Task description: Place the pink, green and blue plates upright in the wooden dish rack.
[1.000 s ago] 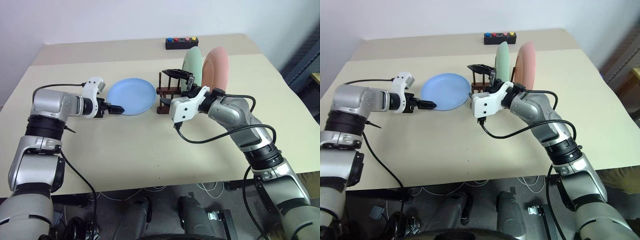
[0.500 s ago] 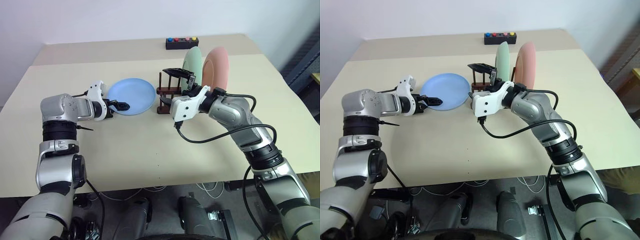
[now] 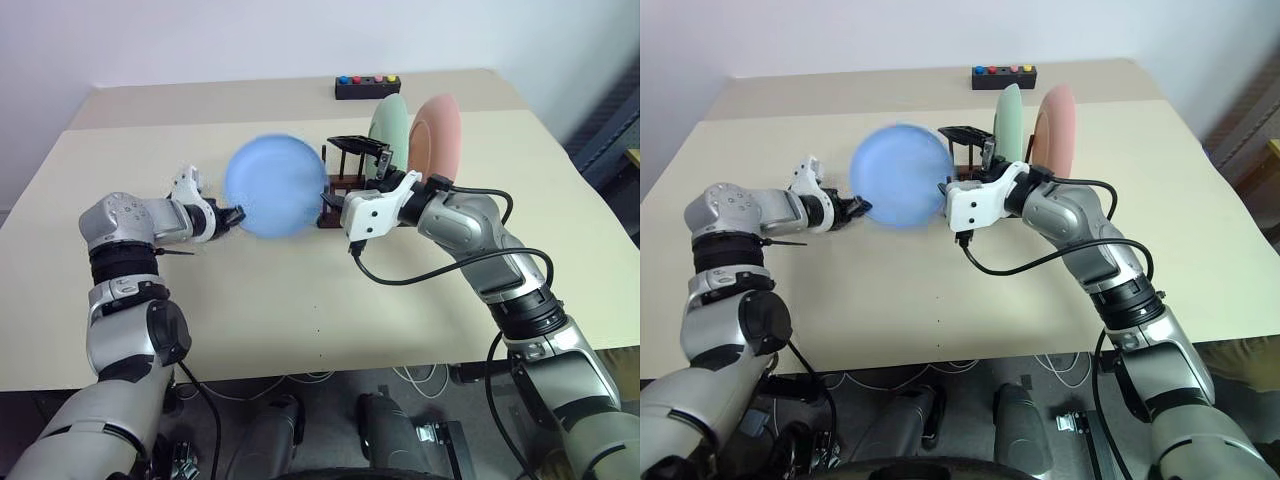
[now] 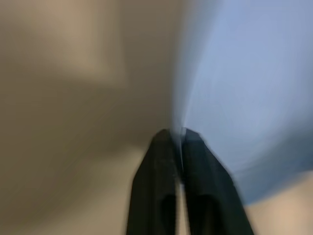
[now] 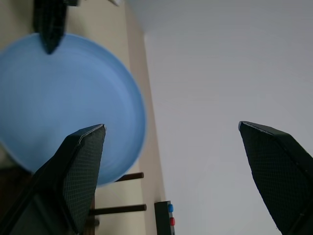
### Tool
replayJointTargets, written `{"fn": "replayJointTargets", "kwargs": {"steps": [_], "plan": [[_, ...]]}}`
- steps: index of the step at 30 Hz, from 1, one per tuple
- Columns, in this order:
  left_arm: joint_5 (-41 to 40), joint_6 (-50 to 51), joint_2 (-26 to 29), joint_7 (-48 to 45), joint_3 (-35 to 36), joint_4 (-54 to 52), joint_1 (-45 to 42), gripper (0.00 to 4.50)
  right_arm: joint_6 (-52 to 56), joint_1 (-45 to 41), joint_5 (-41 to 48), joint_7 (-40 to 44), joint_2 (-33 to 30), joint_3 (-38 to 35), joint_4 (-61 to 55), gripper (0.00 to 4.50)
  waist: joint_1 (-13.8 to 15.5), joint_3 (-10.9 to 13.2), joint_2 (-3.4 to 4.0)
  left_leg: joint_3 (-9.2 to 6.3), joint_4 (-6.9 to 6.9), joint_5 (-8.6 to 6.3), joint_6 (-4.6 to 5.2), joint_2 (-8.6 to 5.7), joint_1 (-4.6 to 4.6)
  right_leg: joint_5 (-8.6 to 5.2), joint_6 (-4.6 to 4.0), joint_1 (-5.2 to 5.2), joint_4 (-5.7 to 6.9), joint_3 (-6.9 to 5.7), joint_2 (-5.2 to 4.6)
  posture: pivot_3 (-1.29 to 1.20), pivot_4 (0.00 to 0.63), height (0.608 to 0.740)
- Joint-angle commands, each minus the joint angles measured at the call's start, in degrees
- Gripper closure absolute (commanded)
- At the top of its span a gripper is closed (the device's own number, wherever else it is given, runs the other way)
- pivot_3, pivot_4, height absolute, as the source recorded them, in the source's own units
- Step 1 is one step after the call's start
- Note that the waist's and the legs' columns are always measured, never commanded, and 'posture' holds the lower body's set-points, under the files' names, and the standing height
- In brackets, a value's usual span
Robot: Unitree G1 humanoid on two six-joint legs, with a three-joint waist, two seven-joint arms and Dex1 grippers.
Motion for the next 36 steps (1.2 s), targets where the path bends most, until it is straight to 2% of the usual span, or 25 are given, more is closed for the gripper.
{"fn": "replayJointTargets", "kwargs": {"steps": [1,3,7,11,17,23,26,33,36], "plan": [[-0.50,3.64,1.40,-0.07,-0.65,-1.52,-1.00,4.48,0.24,-0.35,0.68,-0.50,0.31,-1.50,-2.71,0.00,-0.13,0.00,0.00,0.00,0.00,0.00,0.00,0.00,0.00,0.00,0.00,0.00,0.00,0.00,0.00,0.00,0.150,0.740],[-1.10,8.78,3.02,-0.94,-1.06,-2.28,-1.78,4.48,0.23,-0.33,0.66,-0.54,0.35,-1.46,-2.80,0.00,-0.21,0.00,-0.01,0.00,-0.01,0.00,0.00,0.00,0.00,0.00,0.00,-0.03,0.02,0.00,0.01,0.00,0.150,0.740],[-2.41,16.11,8.45,-4.21,-6.36,-3.29,-2.33,4.48,0.16,-0.18,0.78,-0.55,0.29,-1.53,-2.95,0.00,-0.47,0.00,0.00,-0.01,-0.03,0.00,-0.01,0.01,0.00,0.00,0.00,-0.06,0.05,0.01,0.03,0.00,0.150,0.740],[-5.46,17.43,13.01,-5.50,-7.71,-2.35,-2.62,4.48,-0.07,-0.02,0.89,-0.58,0.15,-1.59,-2.92,0.00,-0.42,0.00,0.00,-0.01,-0.03,0.01,-0.02,0.02,0.00,0.00,0.00,-0.08,0.06,0.01,0.03,0.00,0.150,0.740],[-27.83,17.43,27.02,-9.96,-23.87,-5.35,3.74,4.48,-0.93,-0.37,1.18,-0.61,0.26,-1.39,-2.13,0.00,-0.72,0.01,0.00,-0.01,-0.06,0.01,-0.04,0.03,-0.01,0.00,0.00,-0.12,0.07,0.06,0.01,0.00,0.150,0.740],[-41.77,17.43,38.69,-11.90,-35.98,-9.43,8.41,4.48,-1.51,-0.70,1.21,-0.74,0.55,-1.00,-1.31,0.00,-0.97,0.01,-0.01,-0.04,-0.07,-0.01,-0.02,0.02,0.00,-0.01,-0.01,-0.12,0.10,0.06,0.02,0.00,0.150,0.740],[-44.28,17.43,41.60,-12.20,-39.16,-10.09,9.75,3.47,-1.68,-0.65,1.21,-0.67,0.58,-1.01,-1.22,0.00,-1.13,0.01,0.00,-0.05,-0.10,-0.02,-0.02,0.02,0.00,-0.01,-0.02,-0.13,0.10,0.05,0.04,0.00,0.150,0.740],[-42.98,17.43,41.00,-11.30,-39.88,-8.18,9.89,0.08,-1.32,-0.29,1.44,-0.56,0.76,-1.28,-1.56,0.00,-1.31,0.01,0.00,-0.05,-0.10,0.00,-0.02,0.02,0.00,-0.01,-0.02,-0.13,0.10,0.05,0.06,0.00,0.150,0.740],[-39.47,17.43,40.11,-11.91,-38.83,-6.97,6.28,0.02,-1.03,0.02,1.47,-0.49,0.76,-1.36,-1.94,0.00,-1.37,0.01,-0.01,-0.05,-0.10,0.00,-0.03,0.02,0.00,-0.01,-0.02,-0.13,0.10,0.05,0.07,0.00,0.150,0.740]]}}
